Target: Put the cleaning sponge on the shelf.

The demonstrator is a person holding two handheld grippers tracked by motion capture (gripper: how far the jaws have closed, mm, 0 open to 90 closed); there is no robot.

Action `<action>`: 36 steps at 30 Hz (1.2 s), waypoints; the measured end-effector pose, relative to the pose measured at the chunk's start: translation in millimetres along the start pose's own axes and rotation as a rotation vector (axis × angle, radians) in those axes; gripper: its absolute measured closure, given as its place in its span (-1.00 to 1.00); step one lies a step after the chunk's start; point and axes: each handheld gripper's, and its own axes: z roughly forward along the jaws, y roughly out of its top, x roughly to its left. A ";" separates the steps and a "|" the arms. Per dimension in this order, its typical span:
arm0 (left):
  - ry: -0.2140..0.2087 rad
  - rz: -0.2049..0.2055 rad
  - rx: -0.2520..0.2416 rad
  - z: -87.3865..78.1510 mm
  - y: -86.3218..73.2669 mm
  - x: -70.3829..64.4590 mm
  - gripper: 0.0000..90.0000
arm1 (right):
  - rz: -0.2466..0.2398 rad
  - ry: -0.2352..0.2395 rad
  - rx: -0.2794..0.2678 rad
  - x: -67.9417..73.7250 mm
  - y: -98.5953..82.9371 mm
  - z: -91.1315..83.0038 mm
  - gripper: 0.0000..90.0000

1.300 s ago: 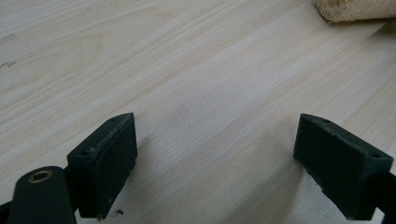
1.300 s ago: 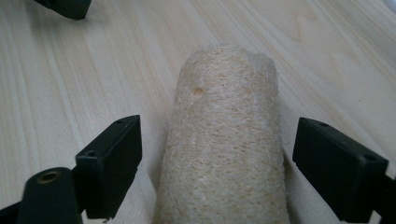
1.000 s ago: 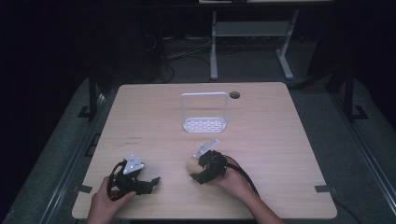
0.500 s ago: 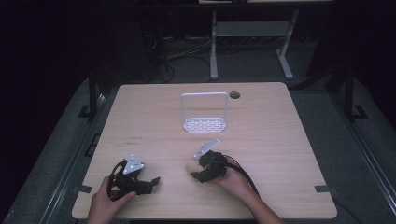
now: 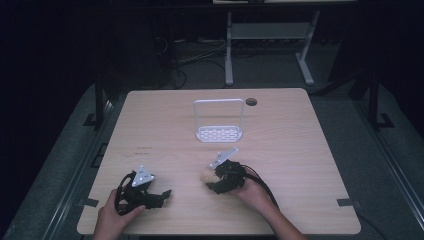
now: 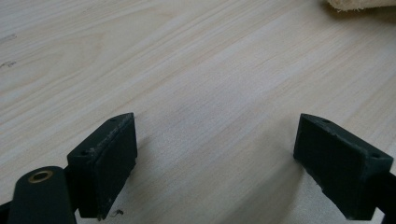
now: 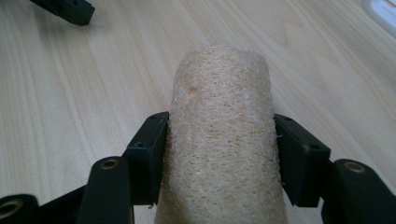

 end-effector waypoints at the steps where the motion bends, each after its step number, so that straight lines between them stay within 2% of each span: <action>1: 0.000 0.000 0.000 0.0 0.0 0.0 -0.71 | 0.001 -0.005 0.001 -0.7 -0.2 -0.7 -0.10; 21: 0.000 0.001 0.000 0.0 0.0 0.1 -0.71 | 0.031 -0.046 -0.028 -12.7 -0.3 -13.0 -0.10; 36: 0.000 -0.002 0.000 0.0 0.0 -0.1 -0.71 | 0.056 -0.089 -0.059 -28.0 2.8 -22.8 -0.10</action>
